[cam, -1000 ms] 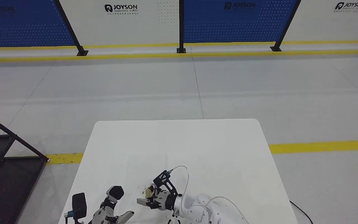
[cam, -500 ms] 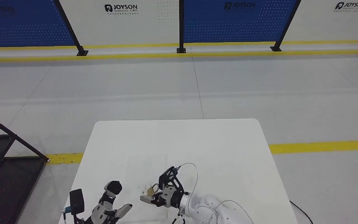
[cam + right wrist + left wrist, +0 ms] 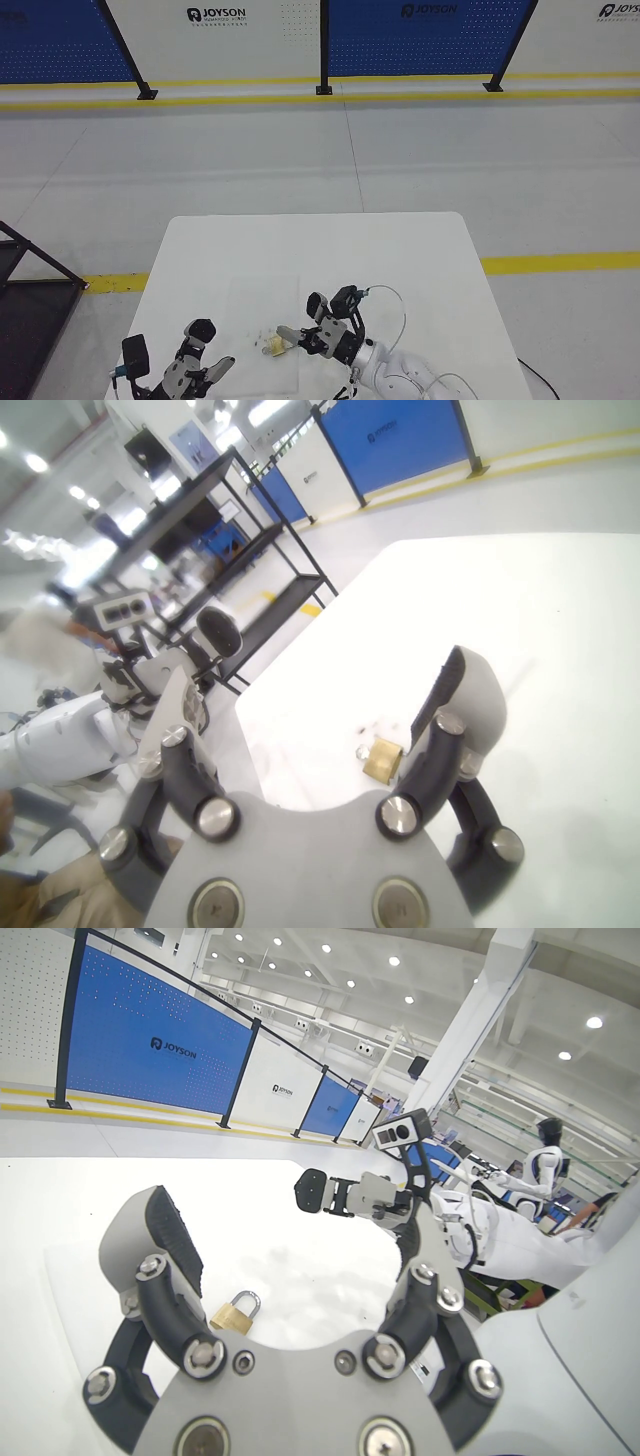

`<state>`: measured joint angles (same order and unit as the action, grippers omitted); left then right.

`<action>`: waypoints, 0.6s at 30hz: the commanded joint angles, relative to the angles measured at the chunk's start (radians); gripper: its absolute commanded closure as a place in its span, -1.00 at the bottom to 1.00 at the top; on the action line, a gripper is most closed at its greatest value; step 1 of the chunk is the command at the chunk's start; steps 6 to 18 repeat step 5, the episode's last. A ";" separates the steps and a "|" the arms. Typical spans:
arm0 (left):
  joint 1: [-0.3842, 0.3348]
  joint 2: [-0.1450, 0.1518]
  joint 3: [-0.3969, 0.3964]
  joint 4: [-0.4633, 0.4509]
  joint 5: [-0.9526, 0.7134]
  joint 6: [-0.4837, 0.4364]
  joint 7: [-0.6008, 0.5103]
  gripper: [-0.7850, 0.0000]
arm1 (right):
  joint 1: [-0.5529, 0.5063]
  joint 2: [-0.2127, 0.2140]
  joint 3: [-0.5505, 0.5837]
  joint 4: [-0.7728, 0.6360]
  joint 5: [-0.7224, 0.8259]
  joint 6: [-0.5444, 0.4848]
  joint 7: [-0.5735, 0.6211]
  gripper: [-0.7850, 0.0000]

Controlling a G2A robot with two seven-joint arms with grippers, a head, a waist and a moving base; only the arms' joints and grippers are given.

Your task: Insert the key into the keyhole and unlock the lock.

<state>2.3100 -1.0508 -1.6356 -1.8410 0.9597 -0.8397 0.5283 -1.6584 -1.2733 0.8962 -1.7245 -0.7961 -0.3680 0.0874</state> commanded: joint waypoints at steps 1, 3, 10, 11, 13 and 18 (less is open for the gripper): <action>0.000 0.000 0.000 0.000 0.000 0.000 0.000 -1.00 | 0.000 0.000 0.000 0.000 0.000 0.000 0.000 -1.00; 0.000 0.000 0.000 0.000 0.000 0.000 0.000 -1.00 | 0.000 0.000 0.000 0.000 0.000 0.000 0.000 -1.00; 0.000 0.000 0.000 0.000 0.000 0.000 0.000 -1.00 | 0.000 0.000 0.000 0.000 0.000 0.000 0.000 -1.00; 0.000 0.000 0.000 0.000 0.000 0.000 0.000 -1.00 | 0.000 0.000 0.000 0.000 0.000 0.000 0.000 -1.00; 0.000 0.000 0.000 0.000 0.000 0.000 0.000 -1.00 | 0.000 0.000 0.000 0.000 0.000 0.000 0.000 -1.00; 0.000 0.000 0.000 0.000 0.000 0.000 0.000 -1.00 | 0.000 0.000 0.000 0.000 0.000 0.000 0.000 -1.00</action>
